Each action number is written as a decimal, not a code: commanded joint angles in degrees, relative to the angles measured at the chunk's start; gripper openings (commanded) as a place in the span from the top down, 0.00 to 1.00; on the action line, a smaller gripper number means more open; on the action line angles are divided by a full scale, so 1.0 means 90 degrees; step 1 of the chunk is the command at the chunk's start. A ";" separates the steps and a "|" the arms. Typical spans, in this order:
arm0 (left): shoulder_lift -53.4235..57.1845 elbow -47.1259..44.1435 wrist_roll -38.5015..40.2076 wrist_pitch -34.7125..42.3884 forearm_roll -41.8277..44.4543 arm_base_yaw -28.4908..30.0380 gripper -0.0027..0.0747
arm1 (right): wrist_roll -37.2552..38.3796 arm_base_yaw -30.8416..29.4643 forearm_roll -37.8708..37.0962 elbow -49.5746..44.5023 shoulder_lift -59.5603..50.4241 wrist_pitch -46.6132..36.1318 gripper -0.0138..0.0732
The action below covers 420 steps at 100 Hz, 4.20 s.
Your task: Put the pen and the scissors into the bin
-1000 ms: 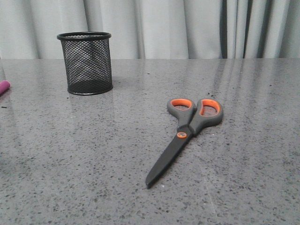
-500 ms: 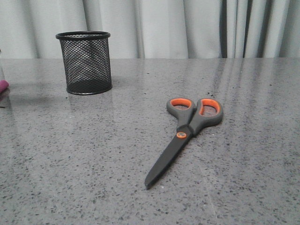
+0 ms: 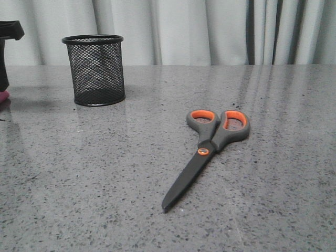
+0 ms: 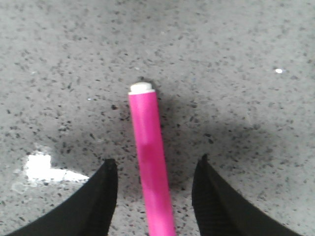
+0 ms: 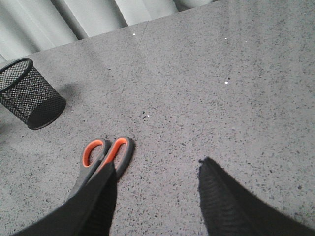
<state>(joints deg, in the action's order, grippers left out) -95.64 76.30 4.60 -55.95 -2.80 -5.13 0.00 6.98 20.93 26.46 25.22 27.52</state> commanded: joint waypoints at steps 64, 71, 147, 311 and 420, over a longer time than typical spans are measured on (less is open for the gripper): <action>-0.0243 0.0193 -0.0664 0.0190 -0.0796 0.0020 0.99 | -0.0098 0.0014 0.0320 0.0237 0.0077 -0.0359 0.45; -0.0104 0.0193 -0.0950 0.0551 -0.1303 0.0020 0.99 | -0.0098 0.0014 0.0320 0.0237 0.0077 -0.0329 0.45; 0.0922 -0.0519 -0.9719 0.3532 -0.9786 -0.1104 0.99 | -0.0098 0.0014 0.0320 0.0237 0.0099 -0.0614 0.45; 0.6707 -0.1867 -1.1928 0.4964 -1.1160 -0.0938 0.46 | -0.2262 0.0849 0.2239 0.3207 0.3011 0.1521 0.45; 0.7121 -0.2228 -1.1928 0.5308 -1.1282 -0.1833 0.46 | 0.2421 0.2956 -0.0878 0.5174 0.7087 0.3828 0.35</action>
<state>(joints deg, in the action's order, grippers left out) -31.17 55.02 -102.98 -7.43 -103.41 -20.56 16.60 32.90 17.17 70.98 90.27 63.26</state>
